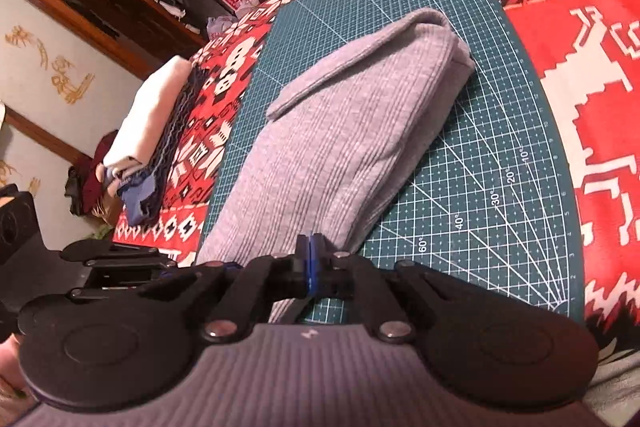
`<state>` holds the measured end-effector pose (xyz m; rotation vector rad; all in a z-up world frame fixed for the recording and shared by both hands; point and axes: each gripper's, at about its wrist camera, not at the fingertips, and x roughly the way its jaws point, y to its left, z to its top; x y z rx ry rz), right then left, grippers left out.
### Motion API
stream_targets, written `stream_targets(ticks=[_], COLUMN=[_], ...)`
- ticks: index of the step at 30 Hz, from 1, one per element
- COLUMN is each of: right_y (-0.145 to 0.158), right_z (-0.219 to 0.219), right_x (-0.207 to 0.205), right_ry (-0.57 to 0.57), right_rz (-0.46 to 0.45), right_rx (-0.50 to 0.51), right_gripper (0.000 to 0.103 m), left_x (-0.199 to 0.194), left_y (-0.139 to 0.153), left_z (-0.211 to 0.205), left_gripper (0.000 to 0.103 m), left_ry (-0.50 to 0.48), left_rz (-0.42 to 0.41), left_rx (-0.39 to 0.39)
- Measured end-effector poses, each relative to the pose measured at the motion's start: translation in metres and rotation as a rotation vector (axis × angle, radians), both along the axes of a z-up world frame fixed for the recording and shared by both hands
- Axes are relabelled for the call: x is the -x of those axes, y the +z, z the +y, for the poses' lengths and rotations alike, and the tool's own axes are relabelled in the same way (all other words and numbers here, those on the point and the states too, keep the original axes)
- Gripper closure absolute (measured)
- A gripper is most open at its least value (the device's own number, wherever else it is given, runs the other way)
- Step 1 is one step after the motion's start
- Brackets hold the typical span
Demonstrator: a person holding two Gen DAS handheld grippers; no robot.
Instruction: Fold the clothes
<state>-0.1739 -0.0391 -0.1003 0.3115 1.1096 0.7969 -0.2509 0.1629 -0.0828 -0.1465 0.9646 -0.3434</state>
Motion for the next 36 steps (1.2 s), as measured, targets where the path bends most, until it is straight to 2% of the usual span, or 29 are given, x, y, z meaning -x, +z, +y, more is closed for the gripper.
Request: stream_targets(ticks=[2, 5, 9, 12, 18, 22, 25, 28, 33, 36], right_y=[0.005, 0.01, 0.009, 0.003, 0.012, 0.022, 0.023, 0.022, 0.002, -0.007], right_z=[0.002, 0.002, 0.011, 0.016, 0.009, 0.005, -0.002, -0.017, -0.046, -0.061], right_x=[0.006, 0.013, 0.024, 0.03, 0.026, 0.012, -0.005, -0.023, -0.046, -0.052], right_ry=[0.019, 0.053, 0.108, 0.145, 0.135, 0.075, -0.011, -0.117, -0.237, -0.309], right_rz=[-0.007, 0.013, 0.016, -0.004, -0.008, -0.049, -0.075, -0.083, -0.016, 0.041], right_rx=[0.007, -0.01, -0.026, 0.011, -0.019, -0.048, -0.053, -0.069, -0.024, -0.061], right_gripper=[0.096, 0.095, 0.095, 0.099, 0.095, 0.095, 0.095, 0.095, 0.095, 0.094], left_x=[0.006, 0.015, 0.02, 0.021, 0.027, 0.019, 0.003, -0.018, -0.016, -0.01], left_y=[0.003, 0.008, 0.001, -0.007, 0.002, 0.015, 0.021, 0.009, 0.0, 0.003], left_z=[0.003, 0.01, 0.02, 0.025, 0.022, 0.021, 0.017, 0.013, 0.015, 0.015], left_gripper=[0.1, 0.1, 0.1, 0.1, 0.099, 0.099, 0.099, 0.097, 0.096, 0.096], left_ry=[0.006, 0.022, 0.071, 0.097, 0.065, 0.06, 0.081, 0.111, 0.125, 0.123], left_rz=[-0.007, -0.023, -0.001, 0.028, 0.0, -0.05, -0.086, -0.061, -0.056, -0.057], left_rx=[0.005, 0.014, 0.021, 0.029, 0.05, 0.096, 0.121, 0.092, 0.113, 0.111])
